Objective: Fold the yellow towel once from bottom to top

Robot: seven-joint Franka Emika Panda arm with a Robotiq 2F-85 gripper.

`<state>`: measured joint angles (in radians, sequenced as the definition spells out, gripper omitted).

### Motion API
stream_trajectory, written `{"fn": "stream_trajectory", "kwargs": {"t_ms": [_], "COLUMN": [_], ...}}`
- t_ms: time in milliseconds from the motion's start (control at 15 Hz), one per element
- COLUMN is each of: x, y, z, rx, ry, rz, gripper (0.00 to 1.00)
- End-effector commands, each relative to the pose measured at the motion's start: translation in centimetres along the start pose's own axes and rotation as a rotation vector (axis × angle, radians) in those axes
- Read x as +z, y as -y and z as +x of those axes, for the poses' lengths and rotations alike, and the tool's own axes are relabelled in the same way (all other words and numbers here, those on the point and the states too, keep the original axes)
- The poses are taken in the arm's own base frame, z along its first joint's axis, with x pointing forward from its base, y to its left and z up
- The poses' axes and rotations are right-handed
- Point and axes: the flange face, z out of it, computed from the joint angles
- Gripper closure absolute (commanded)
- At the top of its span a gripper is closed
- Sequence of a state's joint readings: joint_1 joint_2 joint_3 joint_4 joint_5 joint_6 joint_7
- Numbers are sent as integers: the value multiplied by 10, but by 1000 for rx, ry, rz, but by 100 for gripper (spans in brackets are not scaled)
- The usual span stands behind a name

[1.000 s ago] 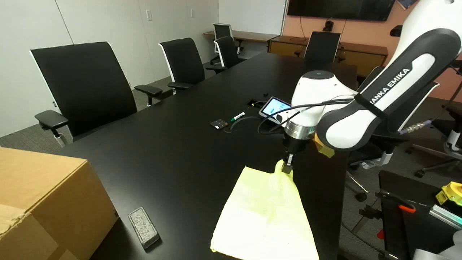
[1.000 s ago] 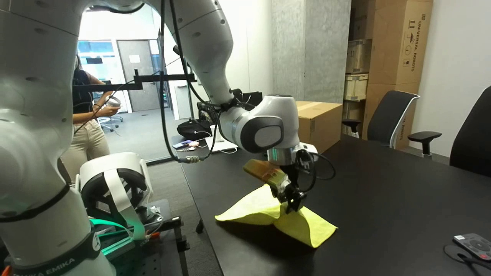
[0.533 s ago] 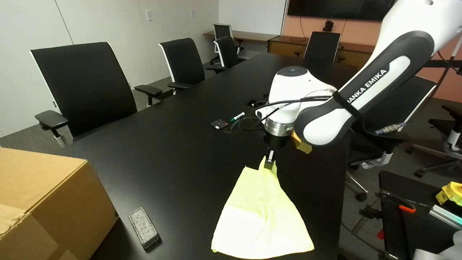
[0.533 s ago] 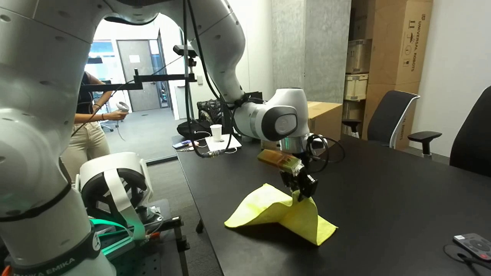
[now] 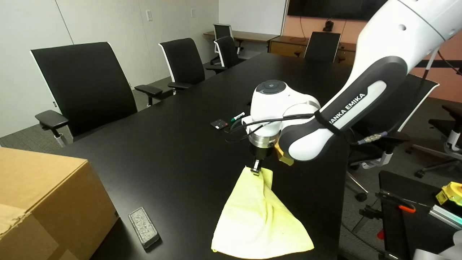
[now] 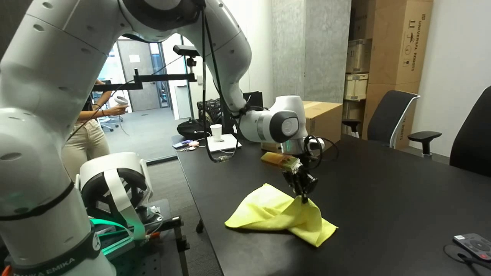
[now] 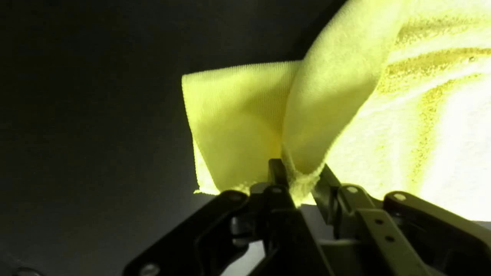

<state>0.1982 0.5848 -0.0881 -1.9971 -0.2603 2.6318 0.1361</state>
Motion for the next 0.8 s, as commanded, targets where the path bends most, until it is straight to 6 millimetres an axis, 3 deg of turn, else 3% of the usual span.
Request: {"fn": "stream_trajectory", "kwargs": {"t_ms": [0, 333, 467, 733], "x": [-15, -24, -23, -9], "y": [0, 0, 4, 24], "z": [16, 18, 10, -25], "rx": [51, 79, 78, 25], "ry": [-43, -66, -37, 60], "rz": [-36, -45, -37, -31], "gripper": [40, 3, 0, 0]}}
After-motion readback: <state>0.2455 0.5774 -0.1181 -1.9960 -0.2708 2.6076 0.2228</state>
